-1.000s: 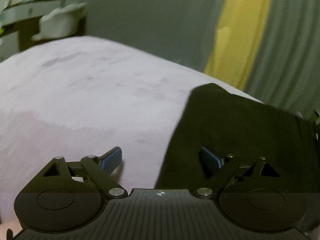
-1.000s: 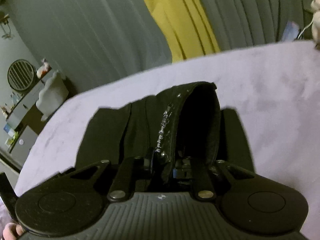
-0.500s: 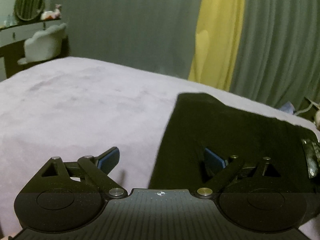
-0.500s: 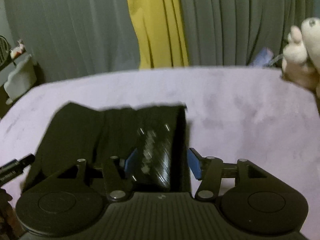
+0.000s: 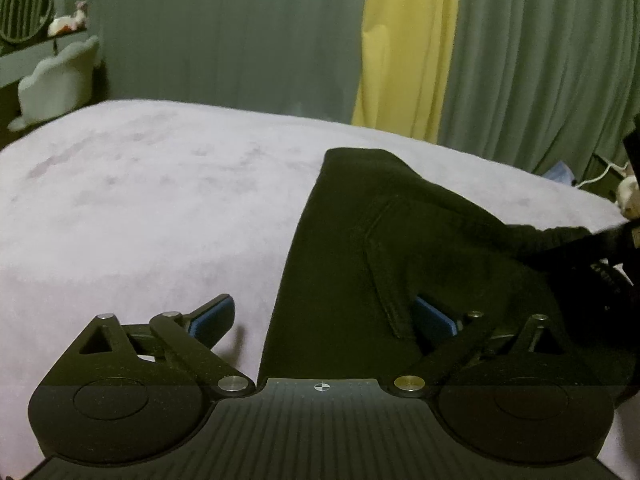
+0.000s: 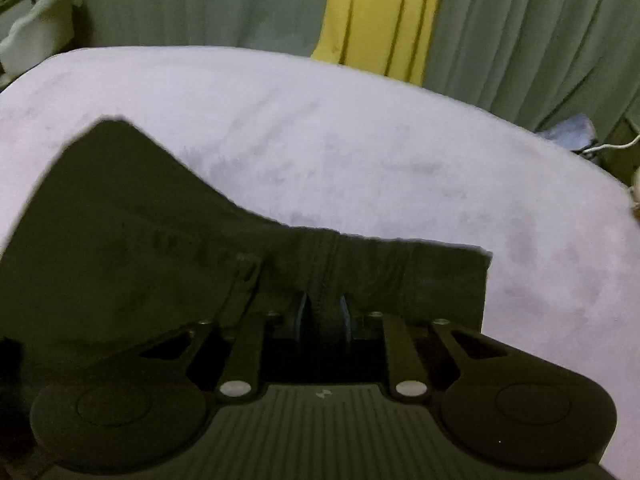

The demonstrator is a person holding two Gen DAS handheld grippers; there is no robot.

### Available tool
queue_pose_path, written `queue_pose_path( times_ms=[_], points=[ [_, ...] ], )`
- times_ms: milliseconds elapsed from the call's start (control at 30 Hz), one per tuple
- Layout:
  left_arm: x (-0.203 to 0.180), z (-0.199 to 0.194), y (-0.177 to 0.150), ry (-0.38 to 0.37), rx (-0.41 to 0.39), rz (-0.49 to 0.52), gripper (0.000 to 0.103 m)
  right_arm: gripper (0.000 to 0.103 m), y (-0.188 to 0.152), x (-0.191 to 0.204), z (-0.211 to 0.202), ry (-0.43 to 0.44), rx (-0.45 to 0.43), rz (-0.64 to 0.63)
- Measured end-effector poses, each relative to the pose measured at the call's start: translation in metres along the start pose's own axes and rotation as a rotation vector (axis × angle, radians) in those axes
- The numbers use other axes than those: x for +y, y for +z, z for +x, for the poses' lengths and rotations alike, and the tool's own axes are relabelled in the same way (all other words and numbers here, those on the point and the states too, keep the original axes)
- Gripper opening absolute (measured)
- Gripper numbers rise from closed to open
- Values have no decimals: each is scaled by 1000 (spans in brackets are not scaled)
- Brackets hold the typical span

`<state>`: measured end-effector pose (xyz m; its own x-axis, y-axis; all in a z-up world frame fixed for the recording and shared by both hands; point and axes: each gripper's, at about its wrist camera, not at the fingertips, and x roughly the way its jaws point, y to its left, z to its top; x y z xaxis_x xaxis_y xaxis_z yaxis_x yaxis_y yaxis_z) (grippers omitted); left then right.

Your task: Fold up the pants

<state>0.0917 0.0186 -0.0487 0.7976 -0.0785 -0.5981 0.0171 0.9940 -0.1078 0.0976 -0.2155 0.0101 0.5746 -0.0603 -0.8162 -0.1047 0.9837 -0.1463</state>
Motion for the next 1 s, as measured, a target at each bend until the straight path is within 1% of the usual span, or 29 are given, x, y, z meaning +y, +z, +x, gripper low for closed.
queue_pose_path(
  times_ms=[67,100,167,233,267,333,400,433,500,567,600,633,733,767,833,867,933,1000],
  points=[
    [-1,-7,2,-9,-30,3,100,19,-11,1,-5,-1,-62,-25],
    [-2,-12,5,-17,-50,-2,100,20,-18,-2,-9,18,-101,-13],
    [-4,-21,13,-42,-106,-15,100,24,-28,-14,-20,77,-169,54],
    [-8,-28,21,-48,-144,-8,100,24,-34,-23,-36,106,-191,130],
    [-12,-27,26,-43,-153,5,100,24,-38,-25,-47,109,-202,162],
    [-19,-21,36,-22,-162,21,100,26,-50,-27,-66,108,-255,197],
    [-27,-8,49,-8,-144,18,100,34,-62,-27,-83,73,-304,207],
    [-30,0,53,-8,-133,14,100,38,-67,-28,-87,70,-319,212],
    [-38,19,57,-8,-92,16,100,40,-74,-32,-89,62,-327,211],
    [-46,46,52,27,-13,33,101,42,-77,-33,-83,33,-311,189],
    [-47,56,46,47,15,45,101,43,-76,-35,-80,37,-305,176],
    [-48,63,38,65,11,59,103,44,-79,-36,-72,33,-305,153],
    [-42,65,24,54,-35,49,103,45,-93,-26,-59,-4,-329,35],
    [-41,66,21,52,-45,49,103,46,-97,-24,-56,-13,-343,19],
    [-40,66,16,53,-62,51,103,48,-99,-26,-54,-4,-357,33],
    [-41,66,10,53,-76,50,103,51,-100,-28,-52,7,-366,42],
    [-41,66,6,50,-101,45,103,54,-100,-28,-51,6,-375,25],
    [-38,70,8,28,-99,26,103,56,-99,-28,-51,6,-381,22]
  ],
)
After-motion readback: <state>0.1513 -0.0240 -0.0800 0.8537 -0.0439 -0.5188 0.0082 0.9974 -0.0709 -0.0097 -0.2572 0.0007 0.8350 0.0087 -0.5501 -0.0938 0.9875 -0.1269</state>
